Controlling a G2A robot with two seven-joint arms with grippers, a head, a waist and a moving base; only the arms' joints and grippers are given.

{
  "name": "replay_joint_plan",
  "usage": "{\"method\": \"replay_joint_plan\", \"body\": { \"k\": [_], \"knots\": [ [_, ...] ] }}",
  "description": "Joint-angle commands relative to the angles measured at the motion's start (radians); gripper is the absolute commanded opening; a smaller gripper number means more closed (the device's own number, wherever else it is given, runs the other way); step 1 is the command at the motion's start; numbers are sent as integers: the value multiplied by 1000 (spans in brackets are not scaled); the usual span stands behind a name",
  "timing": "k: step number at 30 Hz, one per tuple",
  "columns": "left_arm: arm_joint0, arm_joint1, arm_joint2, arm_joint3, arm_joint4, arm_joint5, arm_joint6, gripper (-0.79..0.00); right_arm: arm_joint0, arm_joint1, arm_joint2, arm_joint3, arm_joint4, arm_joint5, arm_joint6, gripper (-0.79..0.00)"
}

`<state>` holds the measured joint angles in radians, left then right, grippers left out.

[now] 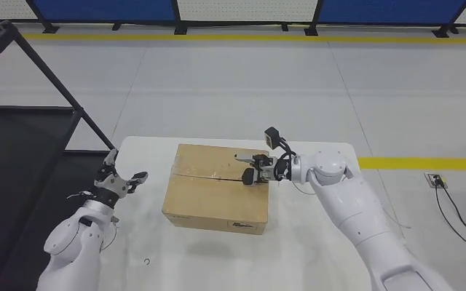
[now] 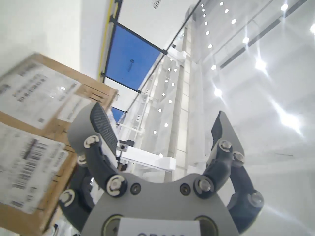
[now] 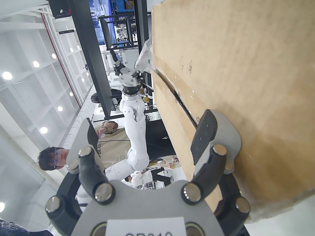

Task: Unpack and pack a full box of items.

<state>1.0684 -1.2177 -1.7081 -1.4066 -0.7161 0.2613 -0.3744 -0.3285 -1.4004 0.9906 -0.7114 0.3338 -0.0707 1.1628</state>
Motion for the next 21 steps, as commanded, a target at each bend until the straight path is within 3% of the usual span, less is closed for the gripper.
{"method": "replay_joint_plan", "body": {
  "k": [1,6,21],
  "knots": [
    [-16,8,13,48,89,6,-36,0,1,1,1,-4,-4,5,0,0],
    [-73,10,73,153,163,-11,-67,0,3,1,-2,-14,-9,13,2,0],
    [-235,-18,245,394,236,-207,-78,0,-19,12,11,-63,-29,46,-20,0]
  ]
}}
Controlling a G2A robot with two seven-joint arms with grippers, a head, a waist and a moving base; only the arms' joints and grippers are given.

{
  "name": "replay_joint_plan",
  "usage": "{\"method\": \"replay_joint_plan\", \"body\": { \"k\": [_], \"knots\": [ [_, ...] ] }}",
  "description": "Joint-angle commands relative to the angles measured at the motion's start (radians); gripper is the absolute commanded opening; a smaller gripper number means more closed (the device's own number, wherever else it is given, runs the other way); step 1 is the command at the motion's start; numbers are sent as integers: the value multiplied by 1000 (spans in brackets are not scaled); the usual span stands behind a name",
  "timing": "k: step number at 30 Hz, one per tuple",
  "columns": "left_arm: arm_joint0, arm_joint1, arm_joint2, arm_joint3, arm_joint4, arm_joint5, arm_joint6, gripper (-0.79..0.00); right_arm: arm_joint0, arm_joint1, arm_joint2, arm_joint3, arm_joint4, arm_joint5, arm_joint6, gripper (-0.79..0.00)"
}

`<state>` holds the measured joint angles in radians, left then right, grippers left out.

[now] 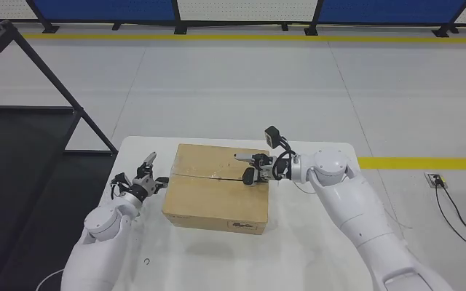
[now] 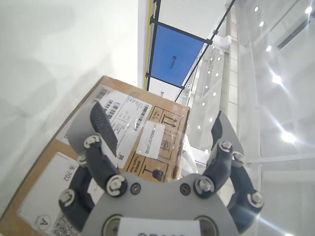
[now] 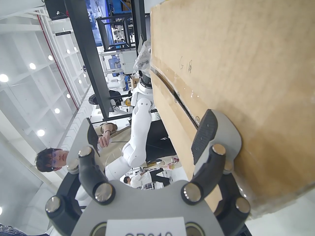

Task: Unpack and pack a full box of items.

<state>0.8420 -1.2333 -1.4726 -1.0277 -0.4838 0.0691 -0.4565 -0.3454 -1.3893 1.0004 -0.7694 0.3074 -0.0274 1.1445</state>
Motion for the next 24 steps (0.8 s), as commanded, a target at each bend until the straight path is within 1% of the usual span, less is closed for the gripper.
{"method": "replay_joint_plan", "body": {
  "k": [1,9,14,15,16,18,21,24],
  "knots": [
    [-15,-5,17,27,2,-28,2,0,-5,2,2,-11,-3,5,-3,0],
    [-53,-13,51,100,11,-97,-24,-40,-19,8,9,-42,-11,25,-12,0],
    [-61,-15,53,114,0,-125,-38,-86,-26,11,11,-55,-13,30,-15,0],
    [-61,-15,52,113,-6,-128,-43,-108,-27,11,11,-56,-13,31,-16,0],
    [-60,-15,51,110,-12,-132,-52,-182,-28,12,12,-58,-13,31,-16,0],
    [-55,-15,49,104,-13,-136,-58,-268,-29,12,12,-60,-13,30,-14,0],
    [-47,-14,47,93,-15,-139,-65,-425,-30,13,11,-61,-14,29,-13,0],
    [-33,-12,43,76,-20,-149,-78,-459,-29,13,10,-59,-12,27,-10,0]
  ]
}}
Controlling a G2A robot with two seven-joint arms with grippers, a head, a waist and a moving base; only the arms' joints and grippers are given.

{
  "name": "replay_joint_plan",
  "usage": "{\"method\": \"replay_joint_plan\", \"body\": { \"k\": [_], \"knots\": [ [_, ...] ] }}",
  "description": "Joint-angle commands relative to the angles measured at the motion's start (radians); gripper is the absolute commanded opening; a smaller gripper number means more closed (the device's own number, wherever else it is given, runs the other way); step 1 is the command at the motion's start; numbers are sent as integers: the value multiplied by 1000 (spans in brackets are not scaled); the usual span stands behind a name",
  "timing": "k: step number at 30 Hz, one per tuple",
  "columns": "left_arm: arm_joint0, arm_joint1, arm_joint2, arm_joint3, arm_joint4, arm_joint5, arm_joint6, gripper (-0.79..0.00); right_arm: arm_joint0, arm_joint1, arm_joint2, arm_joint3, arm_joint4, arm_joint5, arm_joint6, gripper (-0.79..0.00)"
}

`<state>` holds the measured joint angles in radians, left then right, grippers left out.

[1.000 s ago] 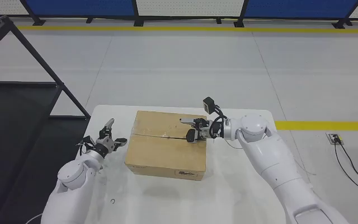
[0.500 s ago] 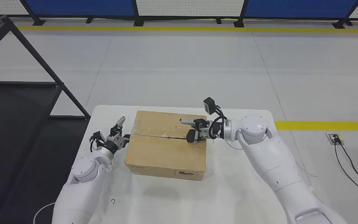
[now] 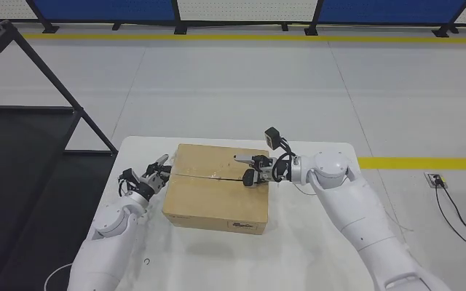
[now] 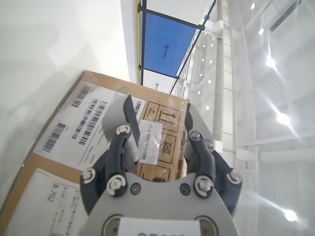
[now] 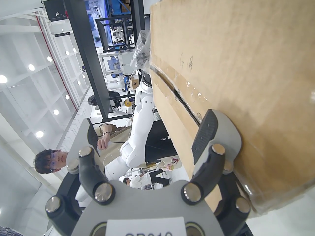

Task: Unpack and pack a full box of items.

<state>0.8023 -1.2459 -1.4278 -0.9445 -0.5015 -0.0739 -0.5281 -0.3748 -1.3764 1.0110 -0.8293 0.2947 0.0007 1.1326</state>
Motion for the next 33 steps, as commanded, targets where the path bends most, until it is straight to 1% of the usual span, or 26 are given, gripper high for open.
{"method": "replay_joint_plan", "body": {
  "k": [1,2,4,6,11,13,16,19,23,28,33],
  "knots": [
    [12,1,-5,-14,-5,-11,-8,-486,1,0,-1,2,0,-1,2,0],
    [17,2,-7,-21,-9,-13,-9,-508,2,0,-1,4,1,-2,2,0],
    [25,2,-13,-37,-17,-15,-10,-517,4,0,-3,7,2,-4,5,0],
    [33,3,-16,-55,-23,-14,-9,-545,6,-1,-4,11,3,-6,6,0],
    [49,5,-26,-93,-35,-8,-11,-677,10,-1,-5,21,7,-14,9,0],
    [56,7,-30,-107,-35,-11,-10,-782,11,-1,-5,26,9,-17,9,0],
    [69,8,-38,-135,-40,-19,-10,-785,13,-2,-5,30,11,-20,12,0],
    [90,10,-50,-183,-52,-28,-14,-785,15,-2,-5,34,13,-24,13,0],
    [129,14,-64,-292,-63,-28,-16,-785,19,-3,-5,40,19,-30,14,0],
    [170,17,-66,-437,-45,0,-5,-785,17,-3,5,48,39,-61,2,0],
    [183,17,-50,-537,-25,34,11,-785,13,0,12,49,40,-70,-2,0]
  ]
}}
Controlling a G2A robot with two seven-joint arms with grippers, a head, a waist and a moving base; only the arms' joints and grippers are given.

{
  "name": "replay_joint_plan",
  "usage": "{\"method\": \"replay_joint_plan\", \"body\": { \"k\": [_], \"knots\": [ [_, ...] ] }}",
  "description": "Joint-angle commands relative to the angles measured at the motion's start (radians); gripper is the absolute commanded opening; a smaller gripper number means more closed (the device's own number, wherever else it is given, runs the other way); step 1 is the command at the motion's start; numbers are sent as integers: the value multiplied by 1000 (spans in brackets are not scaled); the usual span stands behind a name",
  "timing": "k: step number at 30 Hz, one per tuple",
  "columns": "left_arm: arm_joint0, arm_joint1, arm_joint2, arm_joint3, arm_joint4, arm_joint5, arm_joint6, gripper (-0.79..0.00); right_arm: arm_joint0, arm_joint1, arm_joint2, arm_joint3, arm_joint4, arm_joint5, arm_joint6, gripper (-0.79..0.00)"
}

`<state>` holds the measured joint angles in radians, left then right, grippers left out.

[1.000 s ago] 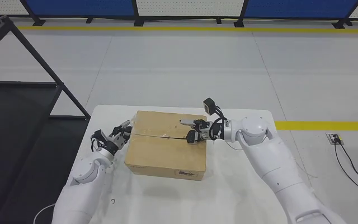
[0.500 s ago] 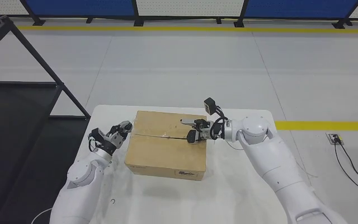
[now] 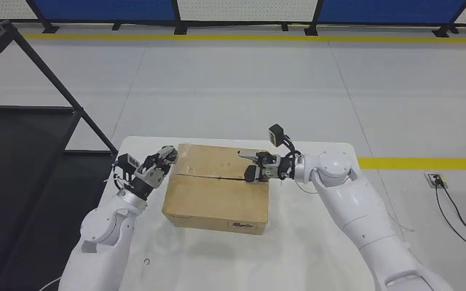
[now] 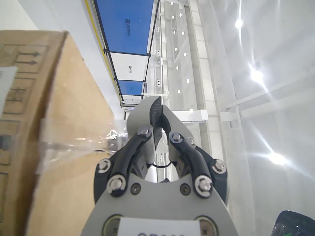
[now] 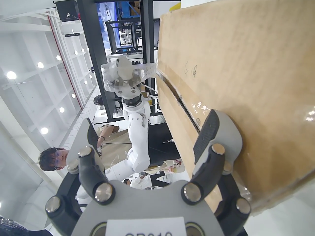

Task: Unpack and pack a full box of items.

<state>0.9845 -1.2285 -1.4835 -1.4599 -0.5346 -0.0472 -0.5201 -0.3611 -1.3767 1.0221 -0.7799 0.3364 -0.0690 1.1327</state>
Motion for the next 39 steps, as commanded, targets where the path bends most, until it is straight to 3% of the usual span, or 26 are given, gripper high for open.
{"method": "replay_joint_plan", "body": {
  "k": [1,7,14,35,37,39],
  "knots": [
    [1,0,10,-38,18,12,6,-785,-2,1,2,0,-3,0,-6,0],
    [0,0,58,-108,97,54,15,-785,-10,3,-1,-9,-30,18,-56,0],
    [-12,-2,125,-123,185,103,21,-785,-36,12,23,-34,-13,-7,-49,0],
    [-149,-34,333,-2,346,181,63,-776,-105,43,72,-127,-29,7,-47,0],
    [-157,-36,340,11,358,185,64,-646,-108,45,73,-130,-27,10,-41,0],
    [-163,-38,345,22,361,184,66,-249,-109,46,74,-133,-24,10,-34,0]
  ]
}}
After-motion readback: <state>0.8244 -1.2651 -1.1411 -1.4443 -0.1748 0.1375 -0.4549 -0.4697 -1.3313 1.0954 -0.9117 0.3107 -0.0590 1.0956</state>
